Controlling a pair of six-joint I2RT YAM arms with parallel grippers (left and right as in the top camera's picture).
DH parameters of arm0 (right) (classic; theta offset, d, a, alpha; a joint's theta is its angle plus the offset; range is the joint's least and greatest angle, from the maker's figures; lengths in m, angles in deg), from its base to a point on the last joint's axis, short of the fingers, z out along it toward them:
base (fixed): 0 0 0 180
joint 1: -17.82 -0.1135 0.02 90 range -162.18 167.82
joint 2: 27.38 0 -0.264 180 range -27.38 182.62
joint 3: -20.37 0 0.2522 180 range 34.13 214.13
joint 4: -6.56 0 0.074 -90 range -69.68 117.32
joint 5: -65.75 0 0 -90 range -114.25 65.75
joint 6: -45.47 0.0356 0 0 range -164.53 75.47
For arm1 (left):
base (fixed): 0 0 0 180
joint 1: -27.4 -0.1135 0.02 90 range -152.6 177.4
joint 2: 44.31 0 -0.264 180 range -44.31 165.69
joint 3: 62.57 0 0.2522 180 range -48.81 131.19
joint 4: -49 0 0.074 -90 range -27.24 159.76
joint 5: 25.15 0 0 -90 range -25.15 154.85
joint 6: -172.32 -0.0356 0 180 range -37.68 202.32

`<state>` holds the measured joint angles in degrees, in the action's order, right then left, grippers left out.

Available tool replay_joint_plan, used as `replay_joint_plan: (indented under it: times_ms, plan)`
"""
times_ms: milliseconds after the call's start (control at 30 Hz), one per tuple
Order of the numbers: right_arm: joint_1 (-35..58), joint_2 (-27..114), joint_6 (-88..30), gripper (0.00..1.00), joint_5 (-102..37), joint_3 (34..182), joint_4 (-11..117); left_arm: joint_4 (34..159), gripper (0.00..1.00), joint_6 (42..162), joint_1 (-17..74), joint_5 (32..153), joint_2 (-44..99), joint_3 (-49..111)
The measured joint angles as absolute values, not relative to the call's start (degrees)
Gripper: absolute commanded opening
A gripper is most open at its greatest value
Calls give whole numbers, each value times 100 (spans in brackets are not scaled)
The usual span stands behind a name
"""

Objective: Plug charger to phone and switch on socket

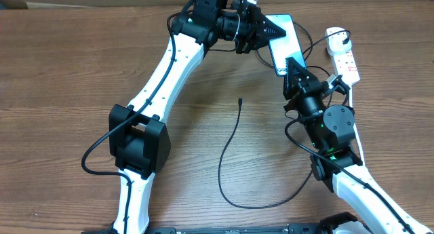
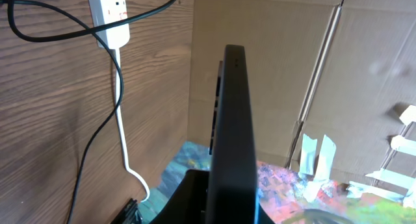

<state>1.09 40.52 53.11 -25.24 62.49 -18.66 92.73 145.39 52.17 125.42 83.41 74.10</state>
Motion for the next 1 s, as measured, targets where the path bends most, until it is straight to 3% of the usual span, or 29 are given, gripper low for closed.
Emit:
replay_joint_plan:
  times_ms: [167, 333, 567, 767, 1000]
  plan:
    - [85, 4049, 5340, 10, -2489, 6249, -1866, 9278, 5, 14541, 5217, 12538, 8341, 7410]
    - [74, 4049, 5351, 22, -2494, 6249, -1888, 9295, 4, 14537, 5217, 12475, 8341, 7410]
    - [43, 4049, 5316, 57, -2553, 6249, -1890, 9293, 4, 14537, 5217, 12392, 8341, 7410]
    - [41, 4049, 5121, 76, -2572, 6251, -1768, 9295, 5, 14537, 5208, 12359, 8341, 7410]
    - [43, 4049, 4568, 85, -2607, 6251, -1368, 9492, 4, 14438, 4970, 12348, 8341, 7410]
